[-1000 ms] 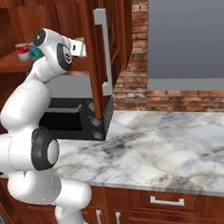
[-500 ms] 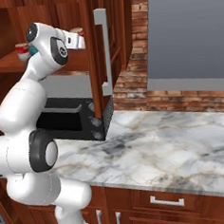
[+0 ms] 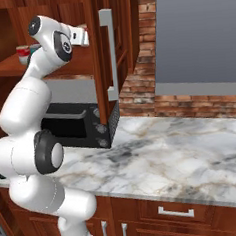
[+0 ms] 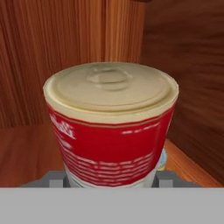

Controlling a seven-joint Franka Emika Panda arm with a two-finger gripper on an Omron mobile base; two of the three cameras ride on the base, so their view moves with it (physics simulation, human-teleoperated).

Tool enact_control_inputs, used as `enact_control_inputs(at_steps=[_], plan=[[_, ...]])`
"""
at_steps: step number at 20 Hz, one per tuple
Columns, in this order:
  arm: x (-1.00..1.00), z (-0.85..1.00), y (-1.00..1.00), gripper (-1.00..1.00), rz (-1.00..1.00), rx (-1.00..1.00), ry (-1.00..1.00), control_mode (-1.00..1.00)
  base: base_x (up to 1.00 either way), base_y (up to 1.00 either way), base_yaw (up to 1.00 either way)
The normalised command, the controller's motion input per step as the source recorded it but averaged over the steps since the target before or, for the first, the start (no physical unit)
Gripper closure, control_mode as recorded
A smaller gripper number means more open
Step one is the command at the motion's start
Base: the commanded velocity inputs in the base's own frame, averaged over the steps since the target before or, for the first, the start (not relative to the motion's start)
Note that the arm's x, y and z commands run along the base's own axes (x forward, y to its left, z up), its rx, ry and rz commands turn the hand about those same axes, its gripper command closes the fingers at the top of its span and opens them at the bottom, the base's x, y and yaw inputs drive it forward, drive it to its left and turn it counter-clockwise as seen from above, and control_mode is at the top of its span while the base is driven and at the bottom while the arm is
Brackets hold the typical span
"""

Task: Stack two cans on top of the other two cans in the cabinet.

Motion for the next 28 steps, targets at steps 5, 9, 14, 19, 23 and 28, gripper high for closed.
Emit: enact_control_inputs(at_steps=[5, 9, 14, 19, 23, 28], plan=[[0.01, 0.00, -0.27, 1.00, 0.00, 0.00, 0.00, -1.00, 0.00, 0.00, 0.00], [0.00, -0.09, -0.29, 1.00, 0.00, 0.00, 0.00, -1.00, 0.00, 0.00, 0.00], [0.04, -0.12, -0.21, 1.00, 0.00, 0.02, 0.00, -1.00, 0.00, 0.00, 0.00], [0.16, -0.03, -0.03, 1.00, 0.00, 0.07, 0.00, -1.00, 0.00, 0.00, 0.00], [0.20, 0.01, 0.00, 1.00, 0.00, 0.06, 0.03, -1.00, 0.00, 0.00, 0.00], [0.19, 0.00, -0.06, 1.00, 0.00, 0.02, 0.04, -1.00, 0.00, 0.00, 0.00]])
